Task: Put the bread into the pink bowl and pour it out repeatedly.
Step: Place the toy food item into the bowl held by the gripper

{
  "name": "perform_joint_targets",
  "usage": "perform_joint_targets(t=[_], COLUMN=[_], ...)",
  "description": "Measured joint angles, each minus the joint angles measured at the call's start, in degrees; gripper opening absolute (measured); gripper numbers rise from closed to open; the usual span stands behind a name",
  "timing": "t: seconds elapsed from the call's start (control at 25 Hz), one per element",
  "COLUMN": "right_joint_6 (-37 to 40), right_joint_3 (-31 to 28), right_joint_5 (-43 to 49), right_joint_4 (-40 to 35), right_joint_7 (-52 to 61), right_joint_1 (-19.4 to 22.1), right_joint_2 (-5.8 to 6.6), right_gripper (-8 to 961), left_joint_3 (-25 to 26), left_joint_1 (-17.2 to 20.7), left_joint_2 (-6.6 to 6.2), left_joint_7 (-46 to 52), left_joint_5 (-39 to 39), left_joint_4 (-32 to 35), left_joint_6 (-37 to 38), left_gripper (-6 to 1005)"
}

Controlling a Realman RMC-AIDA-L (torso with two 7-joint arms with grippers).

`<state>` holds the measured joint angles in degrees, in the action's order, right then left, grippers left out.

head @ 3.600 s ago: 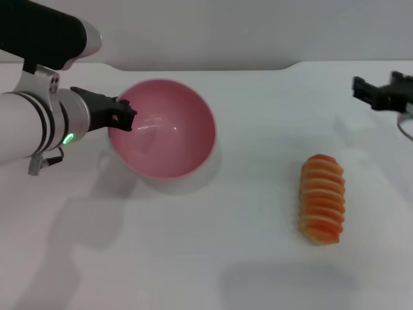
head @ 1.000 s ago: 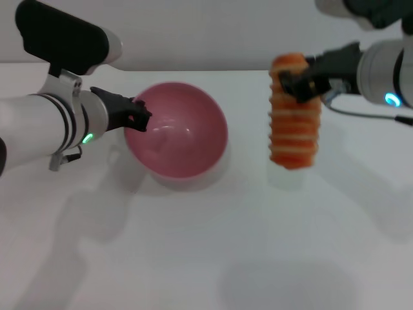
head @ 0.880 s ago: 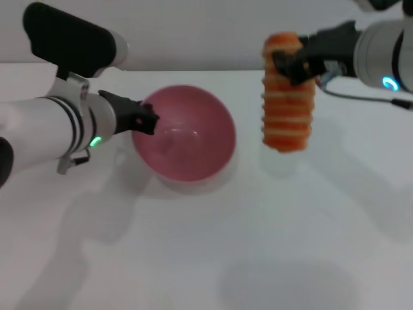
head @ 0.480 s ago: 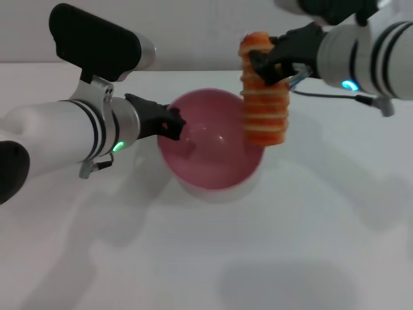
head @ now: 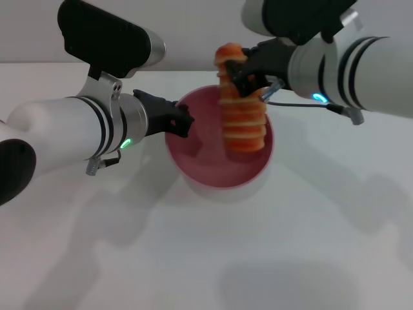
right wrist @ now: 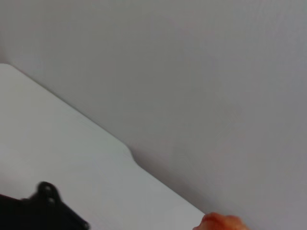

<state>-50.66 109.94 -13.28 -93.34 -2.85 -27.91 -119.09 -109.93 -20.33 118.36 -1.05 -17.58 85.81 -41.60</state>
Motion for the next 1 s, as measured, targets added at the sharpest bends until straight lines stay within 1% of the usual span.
perform_joint_targets(t=[0.24,0.48,0.56,0.8,1.0], right_joint_6=[0.6,0.6,0.5,0.4,0.3], right_joint_3=[0.2,0.2,-0.2,-0.3,-0.4], right_joint_5=[-1.4,-1.8,-2.3,-3.1,-3.6], right_joint_4=[1.3,1.3,1.6,1.6,0.5], right_joint_7=[0.0,0.3,0.4,0.4,0.4], right_joint_1=[-0.3,0.1,0.2,0.2,0.2], right_joint_2=[-0.04,-0.03,-0.01,0.0,0.0], right_gripper=[216,244,460,658,658], left_joint_3=[0.0,0.4,0.5,0.5,0.8], left_joint_1=[0.0,0.0,0.0,0.0,0.2], left_joint_2=[-0.04,-0.13,-0.17,-0.15,-0.19], left_joint_7=[0.0,0.0,0.0,0.0,-0.2], left_joint_5=[0.0,0.0,0.1,0.5,0.5], left_joint_4=[0.0,0.0,0.0,-0.5,-0.9], left_joint_6=[0.0,0.5,0.6,1.4,2.1], left_gripper=[40,40,40,40,40])
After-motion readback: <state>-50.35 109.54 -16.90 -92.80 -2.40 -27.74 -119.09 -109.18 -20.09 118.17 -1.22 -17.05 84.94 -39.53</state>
